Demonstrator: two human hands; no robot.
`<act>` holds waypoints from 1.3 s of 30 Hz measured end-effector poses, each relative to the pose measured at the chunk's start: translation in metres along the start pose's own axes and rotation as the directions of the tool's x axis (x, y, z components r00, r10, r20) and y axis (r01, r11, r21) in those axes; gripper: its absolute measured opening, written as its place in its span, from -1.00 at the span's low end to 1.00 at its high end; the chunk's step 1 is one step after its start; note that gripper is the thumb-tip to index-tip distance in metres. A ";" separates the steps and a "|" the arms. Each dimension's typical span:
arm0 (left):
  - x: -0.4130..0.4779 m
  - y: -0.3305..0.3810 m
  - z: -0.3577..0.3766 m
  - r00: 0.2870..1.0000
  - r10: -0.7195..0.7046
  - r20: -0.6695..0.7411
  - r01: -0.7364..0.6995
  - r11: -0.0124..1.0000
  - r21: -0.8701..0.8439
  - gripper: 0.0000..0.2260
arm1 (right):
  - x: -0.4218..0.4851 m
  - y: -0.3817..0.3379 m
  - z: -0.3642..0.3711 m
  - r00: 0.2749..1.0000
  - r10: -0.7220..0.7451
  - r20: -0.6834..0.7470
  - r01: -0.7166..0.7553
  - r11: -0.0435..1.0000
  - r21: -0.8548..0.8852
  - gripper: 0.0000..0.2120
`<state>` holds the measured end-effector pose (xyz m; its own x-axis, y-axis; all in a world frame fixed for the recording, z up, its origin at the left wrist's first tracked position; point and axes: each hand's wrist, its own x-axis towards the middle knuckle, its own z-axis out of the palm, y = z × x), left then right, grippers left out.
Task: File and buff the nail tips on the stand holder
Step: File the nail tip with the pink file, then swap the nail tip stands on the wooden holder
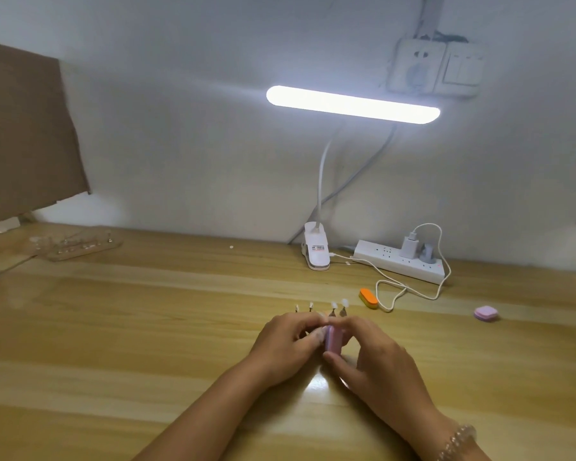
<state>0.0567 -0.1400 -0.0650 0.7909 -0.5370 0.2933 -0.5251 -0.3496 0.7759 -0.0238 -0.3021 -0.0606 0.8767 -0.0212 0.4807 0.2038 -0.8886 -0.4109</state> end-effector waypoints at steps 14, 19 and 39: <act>0.001 0.001 0.000 0.999 -0.023 -0.049 0.020 0.997 -0.070 -0.84 | 0.000 0.001 -0.003 0.999 0.054 0.004 -0.053 0.997 -0.053 -0.64; 0.001 0.000 0.002 0.996 -0.061 -0.060 0.050 0.984 -0.172 -0.88 | 0.001 0.005 -0.003 0.985 0.162 -0.065 -0.169 0.978 -0.125 -0.66; -0.006 0.010 0.005 0.981 0.087 -0.171 -0.051 0.978 0.201 -0.81 | 0.005 0.004 -0.002 0.982 -0.006 -0.191 0.023 0.996 0.084 -0.82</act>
<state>0.0456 -0.1442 -0.0615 0.7844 -0.4258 0.4510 -0.6176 -0.4688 0.6315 -0.0200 -0.3067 -0.0583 0.7759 -0.1026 0.6225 0.2597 -0.8473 -0.4634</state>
